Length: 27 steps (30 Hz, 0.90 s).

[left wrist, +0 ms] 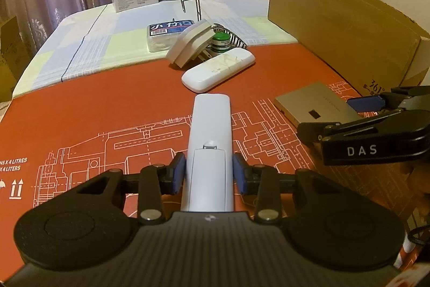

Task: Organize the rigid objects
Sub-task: 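Carry the white power bank and gold router panel over the box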

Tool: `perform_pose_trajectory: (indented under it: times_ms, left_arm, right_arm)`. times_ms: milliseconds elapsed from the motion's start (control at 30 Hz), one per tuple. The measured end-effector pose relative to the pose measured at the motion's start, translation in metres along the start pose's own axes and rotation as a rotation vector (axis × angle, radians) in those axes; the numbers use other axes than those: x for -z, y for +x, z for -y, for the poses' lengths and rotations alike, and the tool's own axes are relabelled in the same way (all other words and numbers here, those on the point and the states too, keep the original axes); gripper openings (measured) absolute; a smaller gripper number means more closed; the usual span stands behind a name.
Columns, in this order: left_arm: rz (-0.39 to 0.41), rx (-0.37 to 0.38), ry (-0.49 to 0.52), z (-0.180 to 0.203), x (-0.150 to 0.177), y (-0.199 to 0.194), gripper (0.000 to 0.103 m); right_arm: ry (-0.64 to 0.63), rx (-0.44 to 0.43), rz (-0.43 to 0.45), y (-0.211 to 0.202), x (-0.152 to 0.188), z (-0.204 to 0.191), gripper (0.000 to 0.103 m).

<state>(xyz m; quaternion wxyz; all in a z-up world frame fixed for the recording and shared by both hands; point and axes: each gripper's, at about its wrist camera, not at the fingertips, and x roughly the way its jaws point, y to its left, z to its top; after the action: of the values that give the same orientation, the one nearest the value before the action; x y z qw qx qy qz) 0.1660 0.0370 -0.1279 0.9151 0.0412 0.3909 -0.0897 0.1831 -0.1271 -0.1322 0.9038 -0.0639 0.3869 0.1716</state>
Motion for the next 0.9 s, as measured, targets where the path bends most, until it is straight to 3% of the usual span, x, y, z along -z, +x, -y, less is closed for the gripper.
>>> perform_pose_trajectory:
  times_ms: [700, 900]
  left_arm:
    - [0.079, 0.016, -0.103, -0.014, -0.015, -0.025, 0.033]
    - [0.119, 0.011, -0.108, -0.013, -0.032, -0.038, 0.033]
  right_arm:
    - [0.018, -0.023, 0.11, -0.024, -0.018, -0.002, 0.084]
    - [-0.012, -0.034, 0.19, -0.042, -0.034, -0.007, 0.084]
